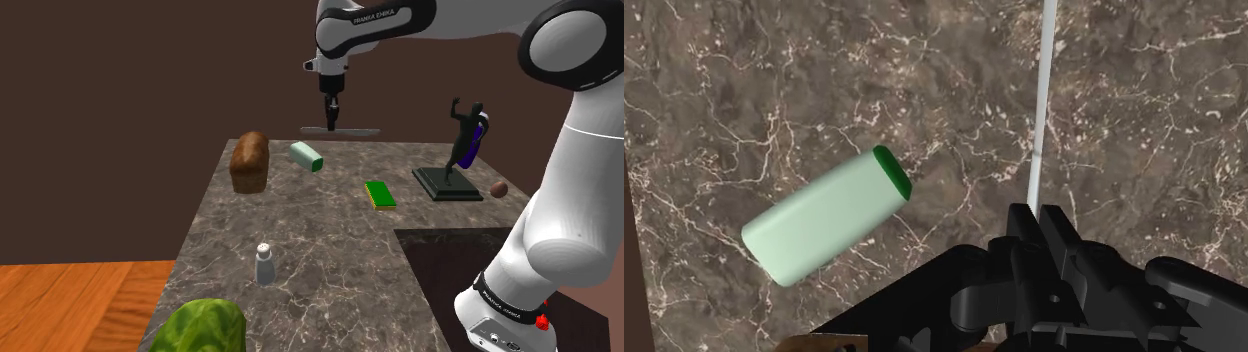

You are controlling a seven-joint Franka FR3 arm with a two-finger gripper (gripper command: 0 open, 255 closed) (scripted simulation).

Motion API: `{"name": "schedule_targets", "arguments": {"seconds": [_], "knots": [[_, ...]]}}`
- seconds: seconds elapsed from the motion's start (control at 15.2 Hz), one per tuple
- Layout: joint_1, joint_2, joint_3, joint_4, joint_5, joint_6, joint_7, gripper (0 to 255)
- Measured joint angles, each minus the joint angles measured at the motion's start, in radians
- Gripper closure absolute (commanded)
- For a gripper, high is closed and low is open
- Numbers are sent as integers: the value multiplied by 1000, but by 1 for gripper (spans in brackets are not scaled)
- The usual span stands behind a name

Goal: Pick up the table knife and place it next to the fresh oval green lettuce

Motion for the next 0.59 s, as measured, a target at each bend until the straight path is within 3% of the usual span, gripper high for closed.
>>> {"name": "schedule_targets", "arguments": {"seconds": [0.26, 0.59], "knots": [[-1, -3, -1, 46, 0, -50, -3, 255], [53, -46, 38, -3, -2, -47, 88, 255]]}}
